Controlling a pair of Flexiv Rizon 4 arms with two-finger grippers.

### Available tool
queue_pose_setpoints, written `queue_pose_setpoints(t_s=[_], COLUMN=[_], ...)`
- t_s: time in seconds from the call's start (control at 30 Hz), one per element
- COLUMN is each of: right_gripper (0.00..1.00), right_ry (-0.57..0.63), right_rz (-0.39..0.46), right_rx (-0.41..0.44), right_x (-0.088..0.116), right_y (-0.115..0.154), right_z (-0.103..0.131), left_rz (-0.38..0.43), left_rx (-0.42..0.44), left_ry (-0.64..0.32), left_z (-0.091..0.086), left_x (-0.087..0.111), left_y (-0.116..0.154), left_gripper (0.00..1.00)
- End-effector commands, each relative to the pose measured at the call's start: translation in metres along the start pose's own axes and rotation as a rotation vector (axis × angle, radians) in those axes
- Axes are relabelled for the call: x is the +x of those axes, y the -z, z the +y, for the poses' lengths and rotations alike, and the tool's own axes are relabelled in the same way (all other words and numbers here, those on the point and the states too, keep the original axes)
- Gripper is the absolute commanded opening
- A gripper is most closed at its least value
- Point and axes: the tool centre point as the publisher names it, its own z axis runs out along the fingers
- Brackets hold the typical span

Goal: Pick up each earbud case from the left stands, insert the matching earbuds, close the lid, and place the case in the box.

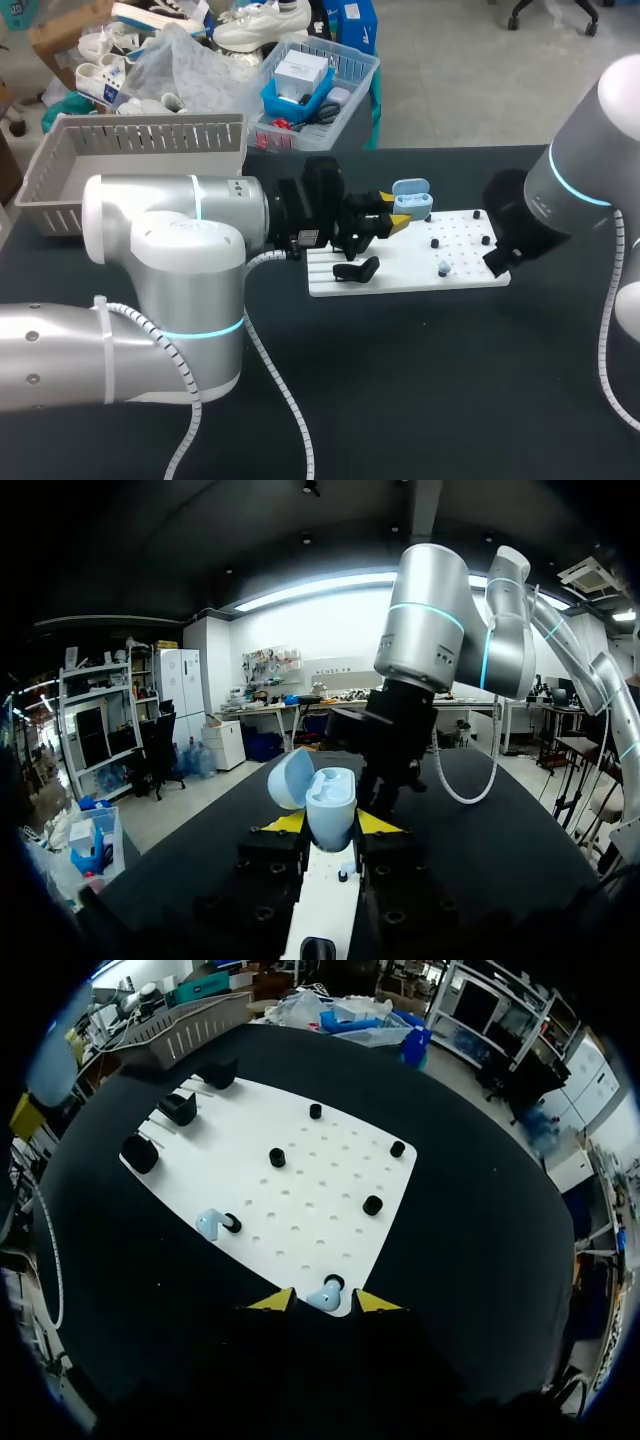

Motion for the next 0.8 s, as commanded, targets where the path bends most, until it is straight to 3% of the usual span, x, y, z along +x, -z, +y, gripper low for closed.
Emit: queue_pose_setpoints(t_s=[0.03, 0.37, 0.6, 0.8], right_gripper=[0.34, 0.33, 0.25, 0.24], right_ry=[-0.002, -0.004, -0.003, -0.005], right_rz=[-0.007, -0.005, -0.001, 0.002], right_rx=[0.012, 0.009, 0.007, 0.008], right_x=[0.0007, 0.0005, 0.0000, 0.0002], right_y=[-0.0001, -0.0018, -0.0028, -0.0030], right_z=[0.0010, 0.0003, 0.0006, 0.0007], left_rz=[-0.003, -0.003, -0.003, -0.003], left_rx=[-0.007, -0.007, -0.007, -0.007], left_ry=[0.000, 0.000, 0.000, 0.000], left_z=[-0.0013, -0.0013, -0.0013, -0.0013], left_x=[0.0003, 0.0003, 0.0003, 0.0003], left_y=[-0.0005, -0.0005, -0.0005, -0.0005], left_gripper=[0.00, 0.00, 0.00, 0.00])
